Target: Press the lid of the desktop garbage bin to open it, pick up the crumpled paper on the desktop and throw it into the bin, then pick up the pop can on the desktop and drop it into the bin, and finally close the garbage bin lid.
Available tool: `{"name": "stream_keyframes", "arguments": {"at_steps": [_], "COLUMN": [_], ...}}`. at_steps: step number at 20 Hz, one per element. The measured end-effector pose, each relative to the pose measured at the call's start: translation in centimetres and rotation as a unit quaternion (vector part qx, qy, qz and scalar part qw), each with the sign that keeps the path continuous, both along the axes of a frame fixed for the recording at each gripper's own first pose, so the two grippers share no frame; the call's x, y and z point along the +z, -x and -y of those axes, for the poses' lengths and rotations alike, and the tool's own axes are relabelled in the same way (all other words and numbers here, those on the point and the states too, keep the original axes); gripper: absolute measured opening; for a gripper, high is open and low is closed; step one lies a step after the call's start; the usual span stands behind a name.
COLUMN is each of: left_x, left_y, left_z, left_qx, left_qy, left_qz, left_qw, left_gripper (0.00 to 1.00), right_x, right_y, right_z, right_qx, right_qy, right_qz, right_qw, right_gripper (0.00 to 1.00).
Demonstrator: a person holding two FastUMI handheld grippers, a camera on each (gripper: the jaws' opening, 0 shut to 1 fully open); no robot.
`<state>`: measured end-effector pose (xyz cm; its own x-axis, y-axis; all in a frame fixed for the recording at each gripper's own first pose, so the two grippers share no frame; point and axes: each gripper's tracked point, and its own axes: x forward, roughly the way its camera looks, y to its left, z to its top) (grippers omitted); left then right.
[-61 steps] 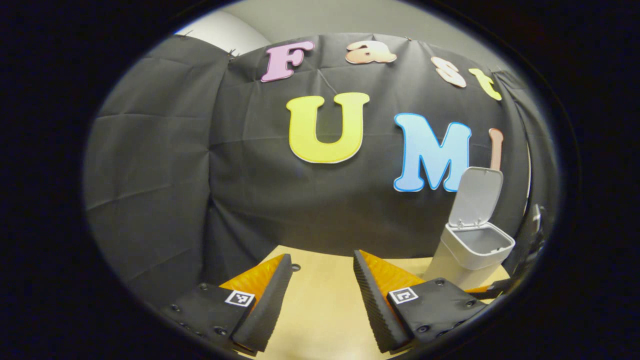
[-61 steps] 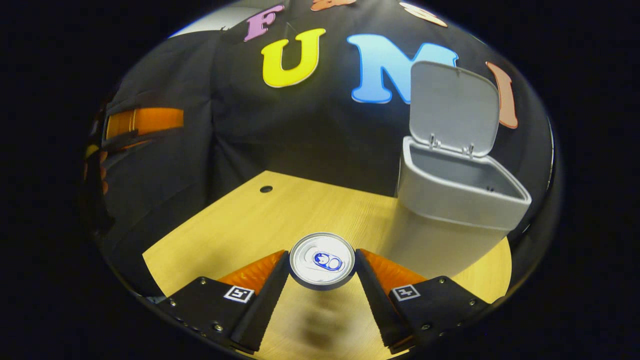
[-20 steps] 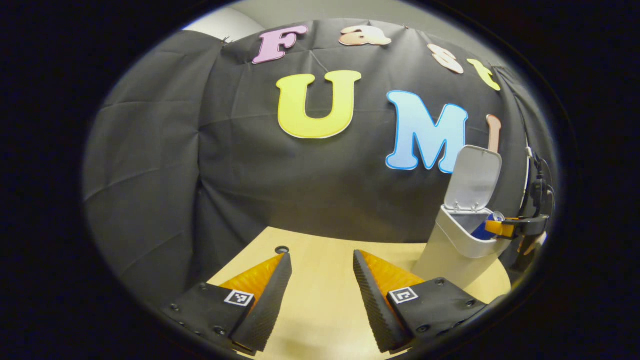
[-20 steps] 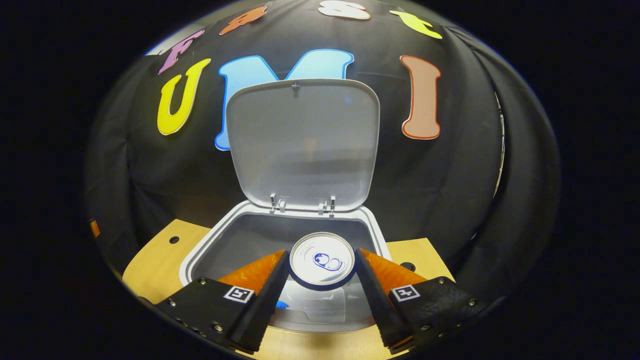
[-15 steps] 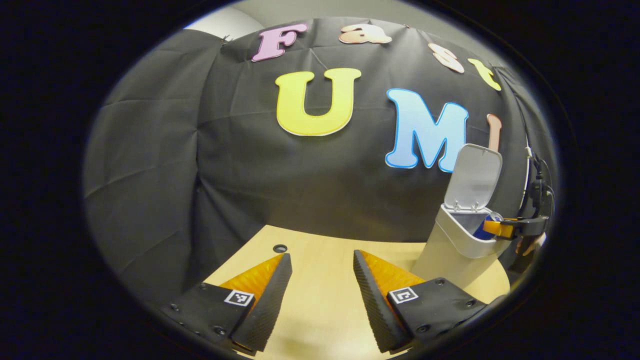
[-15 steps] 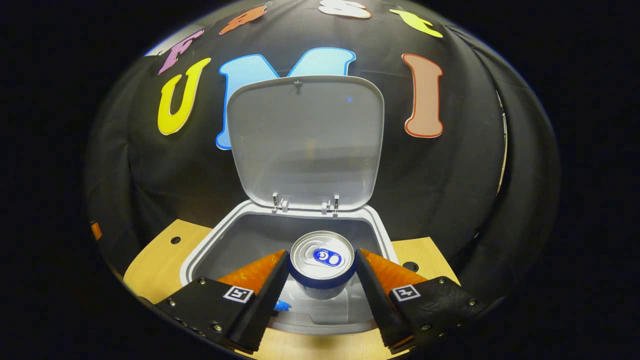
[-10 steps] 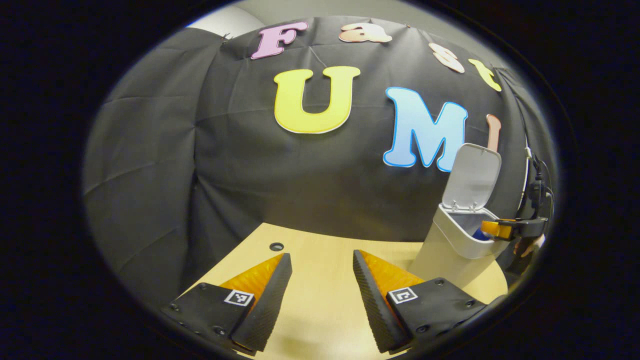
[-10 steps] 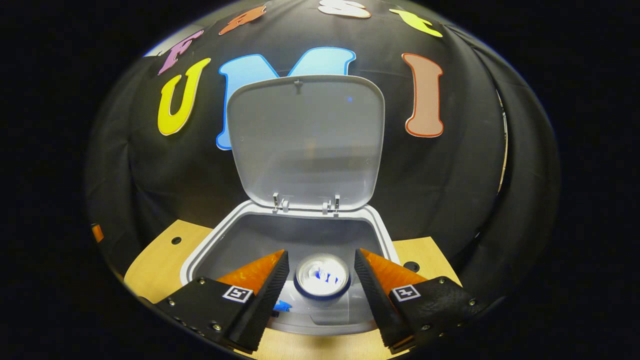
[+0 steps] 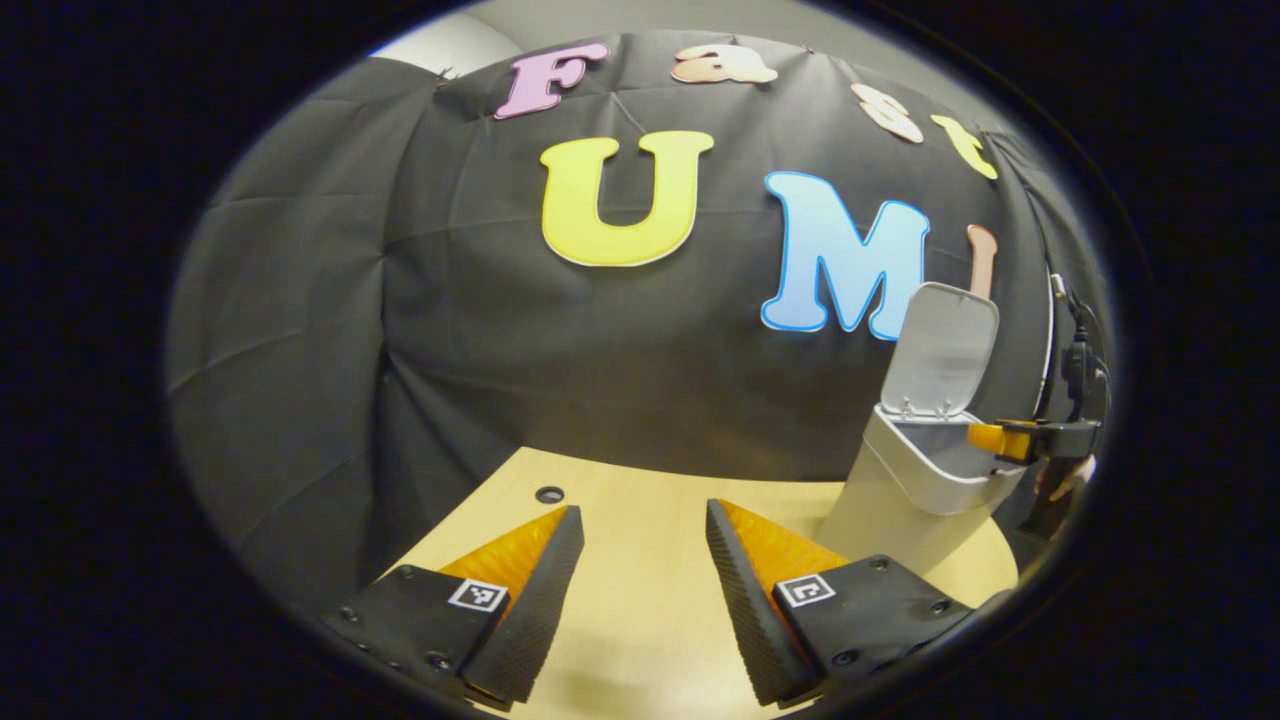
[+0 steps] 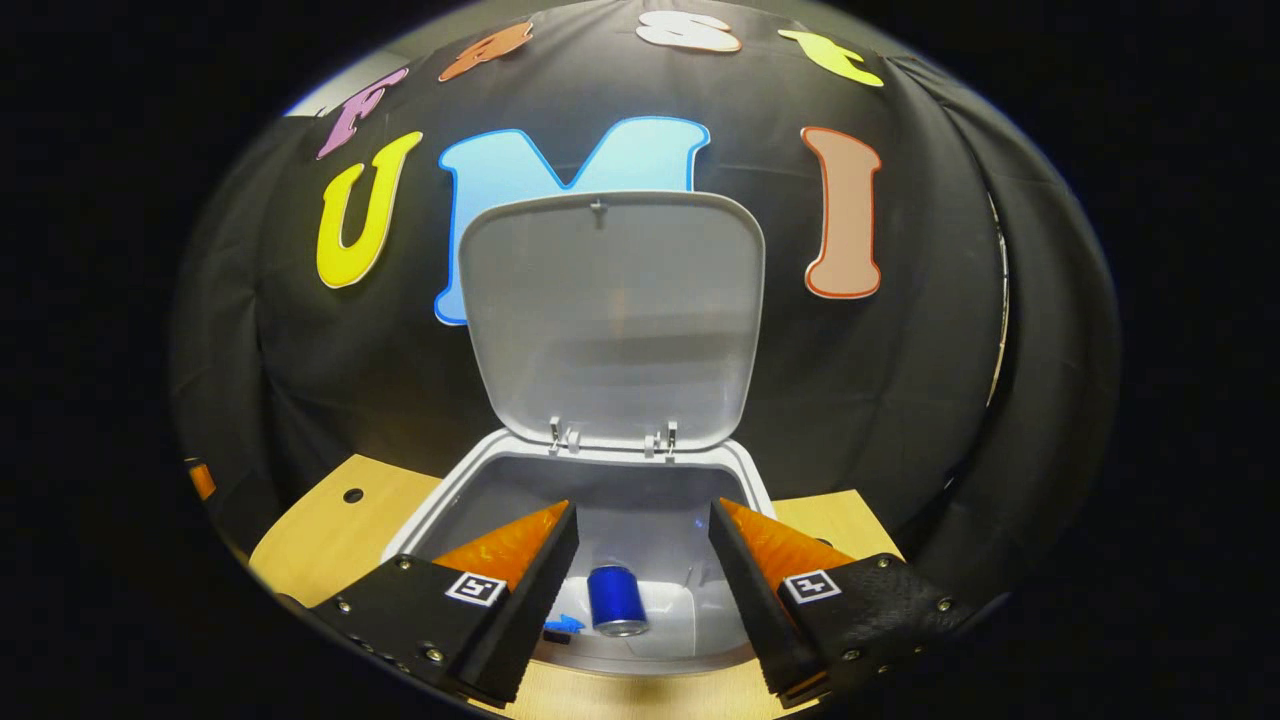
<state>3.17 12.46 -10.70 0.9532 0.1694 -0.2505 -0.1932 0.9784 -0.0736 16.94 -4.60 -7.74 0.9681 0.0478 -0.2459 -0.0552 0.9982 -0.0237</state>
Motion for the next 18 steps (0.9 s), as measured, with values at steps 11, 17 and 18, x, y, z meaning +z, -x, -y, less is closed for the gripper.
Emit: {"name": "stream_keyframes", "arguments": {"at_steps": [11,17,18], "left_x": [-0.7,-0.8,-0.9], "left_y": [0.2,0.2,0.2], "left_z": [0.5,0.5,0.6], "left_qx": [-0.004,-0.006,-0.007], "left_qy": [0.011,0.000,-0.001], "left_qz": [-0.007,-0.006,-0.006], "left_qw": [1.000,1.000,1.000], "left_gripper": [0.83,0.83,0.83], "right_x": [7.8,13.5,14.4], "right_y": [-1.6,-2.6,-2.9], "right_z": [-1.6,-1.6,-1.4], "right_qx": [0.006,0.003,0.000], "right_qy": [-0.009,-0.008,-0.006], "right_qz": [0.061,0.108,0.116], "right_qw": [0.998,0.994,0.993], "right_gripper": [0.85,0.85,0.85]}}
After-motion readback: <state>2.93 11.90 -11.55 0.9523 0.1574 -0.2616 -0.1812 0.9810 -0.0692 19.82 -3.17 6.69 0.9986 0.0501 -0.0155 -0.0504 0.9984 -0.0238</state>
